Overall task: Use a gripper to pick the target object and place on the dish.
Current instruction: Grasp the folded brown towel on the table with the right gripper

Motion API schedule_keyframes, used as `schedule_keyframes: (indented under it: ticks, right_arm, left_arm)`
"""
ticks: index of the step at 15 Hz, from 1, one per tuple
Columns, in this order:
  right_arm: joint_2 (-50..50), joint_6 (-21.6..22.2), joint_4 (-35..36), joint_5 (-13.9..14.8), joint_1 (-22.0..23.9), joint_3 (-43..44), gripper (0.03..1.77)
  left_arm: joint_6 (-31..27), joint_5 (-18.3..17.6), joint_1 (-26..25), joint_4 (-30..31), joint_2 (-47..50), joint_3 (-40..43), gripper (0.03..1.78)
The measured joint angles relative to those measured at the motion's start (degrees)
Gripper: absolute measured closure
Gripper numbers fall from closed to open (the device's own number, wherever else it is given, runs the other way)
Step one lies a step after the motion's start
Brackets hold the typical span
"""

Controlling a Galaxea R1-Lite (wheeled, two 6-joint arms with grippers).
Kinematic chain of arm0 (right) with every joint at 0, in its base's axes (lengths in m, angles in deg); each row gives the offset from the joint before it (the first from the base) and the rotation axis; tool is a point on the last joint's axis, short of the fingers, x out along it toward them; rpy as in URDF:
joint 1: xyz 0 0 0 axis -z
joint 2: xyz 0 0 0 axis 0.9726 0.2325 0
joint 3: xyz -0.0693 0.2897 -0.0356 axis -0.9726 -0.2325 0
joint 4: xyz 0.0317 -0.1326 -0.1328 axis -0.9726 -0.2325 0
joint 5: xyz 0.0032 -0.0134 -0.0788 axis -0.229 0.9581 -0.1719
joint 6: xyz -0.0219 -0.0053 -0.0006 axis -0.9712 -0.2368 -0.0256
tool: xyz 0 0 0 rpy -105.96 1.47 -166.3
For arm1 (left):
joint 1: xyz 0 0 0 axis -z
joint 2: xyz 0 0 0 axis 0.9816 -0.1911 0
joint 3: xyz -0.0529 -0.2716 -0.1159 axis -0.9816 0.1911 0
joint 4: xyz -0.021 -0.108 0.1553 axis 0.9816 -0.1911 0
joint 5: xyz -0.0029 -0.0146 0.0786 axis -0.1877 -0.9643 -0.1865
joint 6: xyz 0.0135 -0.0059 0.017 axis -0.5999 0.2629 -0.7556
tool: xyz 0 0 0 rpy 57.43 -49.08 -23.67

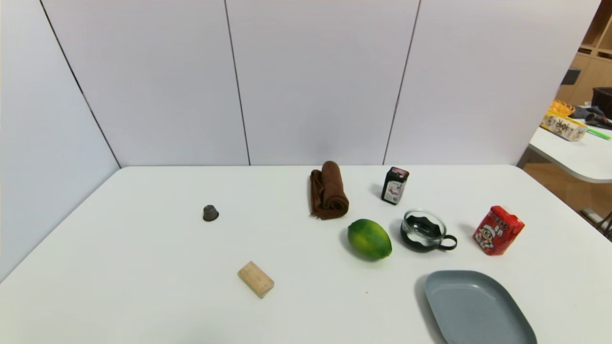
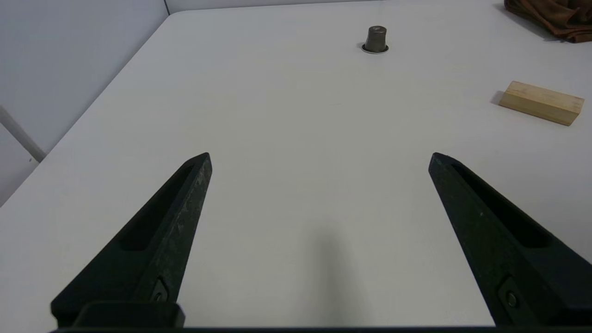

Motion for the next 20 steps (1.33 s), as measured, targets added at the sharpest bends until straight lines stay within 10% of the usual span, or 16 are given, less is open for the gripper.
schedule_keyframes:
  ticks: [3,14,20]
  right_arm:
    - [2.9,-0.1,-1.3,-4.0,0.0,7.2,0.09]
    - [45.2,1.4,-3.8,-4.9,0.8,50.5,0.09]
    - [69.1,1.5,-13.6,-6.3,-7.9,80.7,0.09]
  left_arm:
    - [0.0,0.0,0.0,0.0,0.0,0.0,0.12]
    - [0.0,0.0,0.0,0.0,0.0,0.0,0.12]
    - [0.0,0.0,0.0,0.0,0.0,0.0,0.12]
